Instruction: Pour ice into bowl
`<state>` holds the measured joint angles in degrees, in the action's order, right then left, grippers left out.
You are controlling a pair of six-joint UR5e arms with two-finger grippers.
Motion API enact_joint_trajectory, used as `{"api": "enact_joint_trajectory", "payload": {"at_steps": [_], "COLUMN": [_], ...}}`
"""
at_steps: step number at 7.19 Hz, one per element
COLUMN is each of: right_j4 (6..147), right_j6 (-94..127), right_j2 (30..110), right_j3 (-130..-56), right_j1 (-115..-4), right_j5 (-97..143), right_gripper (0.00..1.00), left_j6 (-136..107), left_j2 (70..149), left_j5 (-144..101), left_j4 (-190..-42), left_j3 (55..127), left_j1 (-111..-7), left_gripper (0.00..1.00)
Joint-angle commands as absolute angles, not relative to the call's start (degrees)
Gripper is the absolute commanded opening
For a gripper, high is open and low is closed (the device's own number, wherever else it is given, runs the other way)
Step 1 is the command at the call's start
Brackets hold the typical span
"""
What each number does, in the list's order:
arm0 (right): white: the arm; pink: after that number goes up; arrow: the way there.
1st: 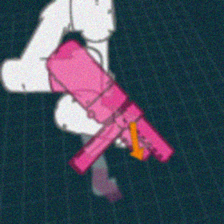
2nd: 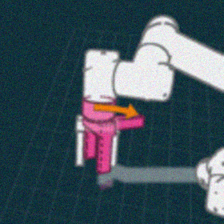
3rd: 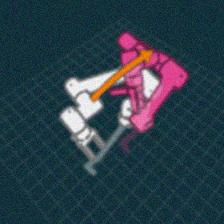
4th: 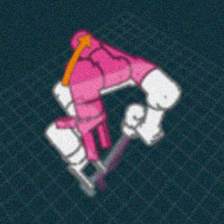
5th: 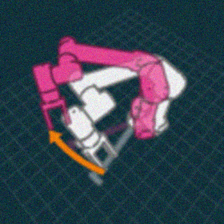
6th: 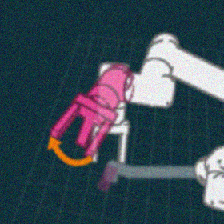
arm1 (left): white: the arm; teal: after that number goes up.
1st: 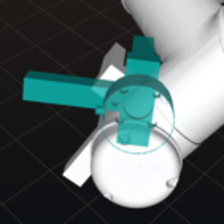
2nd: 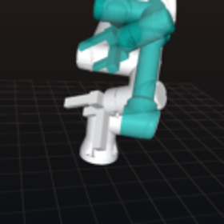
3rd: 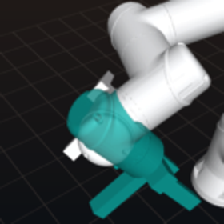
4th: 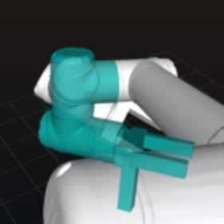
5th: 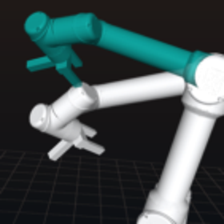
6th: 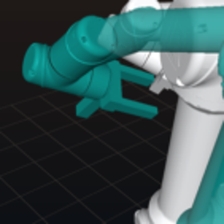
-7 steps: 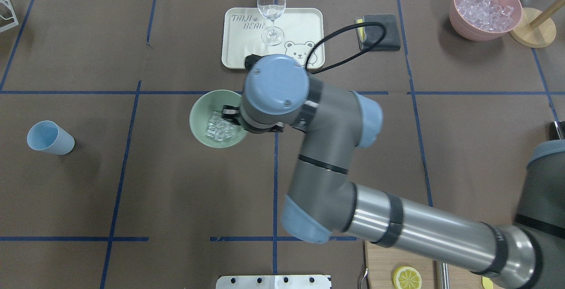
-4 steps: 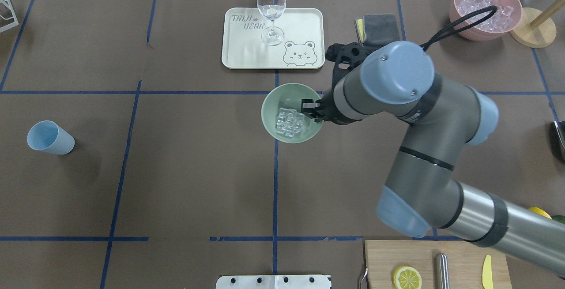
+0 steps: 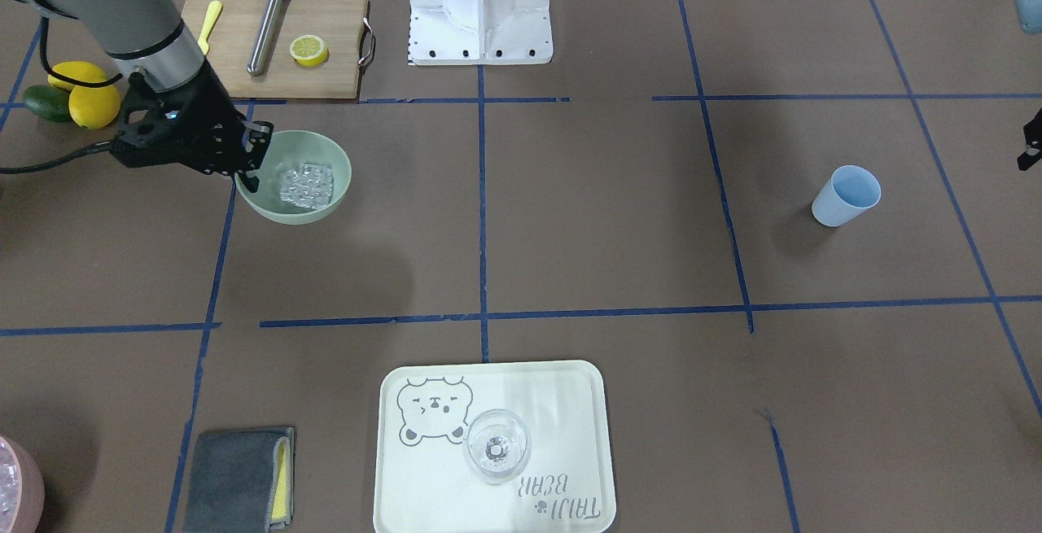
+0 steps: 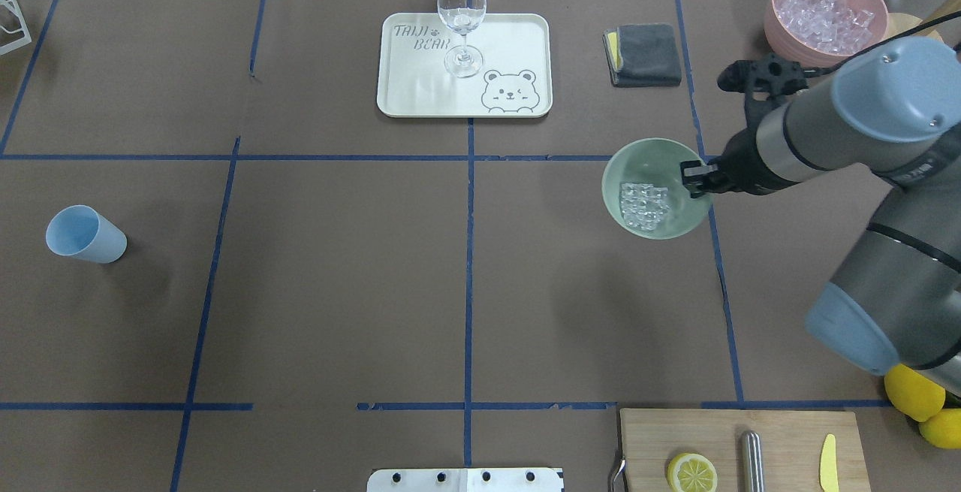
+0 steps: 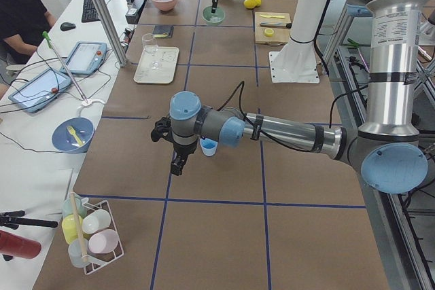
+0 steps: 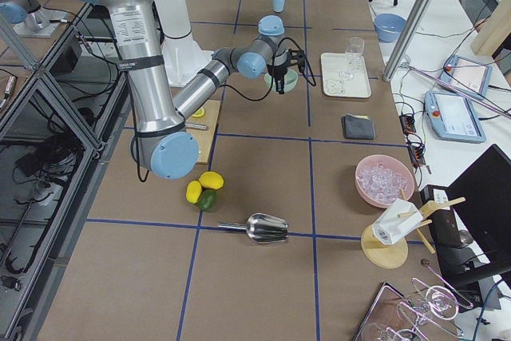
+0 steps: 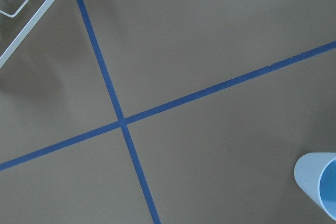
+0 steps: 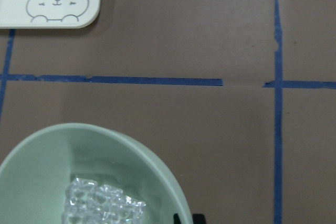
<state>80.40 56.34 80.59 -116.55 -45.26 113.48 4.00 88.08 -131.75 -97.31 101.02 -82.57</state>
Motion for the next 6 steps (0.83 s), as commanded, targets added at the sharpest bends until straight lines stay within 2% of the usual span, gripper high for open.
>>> {"api": "enact_joint_trajectory", "payload": {"at_steps": [1, 3, 6], "right_j4": [65.64, 58.91, 58.36], "right_j6": [52.13, 48.63, 45.88], "right_j2": [94.17, 98.07, 98.52], "right_j3": [-113.41, -105.33, -100.91], "right_j1": [-49.11, -53.33, -55.98], "right_j5": [116.69, 120.93, 122.34], "right_gripper": [0.00, 0.00, 0.00], "left_j6": [5.62, 5.63, 5.63], "left_j2": [88.59, 88.59, 88.59], "left_j5": [-131.84, -131.84, -131.92], "left_j4": [-95.71, -95.71, -95.97], "left_j3": [100.81, 100.81, 100.81], "left_j1": [-83.50, -83.50, -83.50], "left_gripper": [1.00, 1.00, 1.00]}}
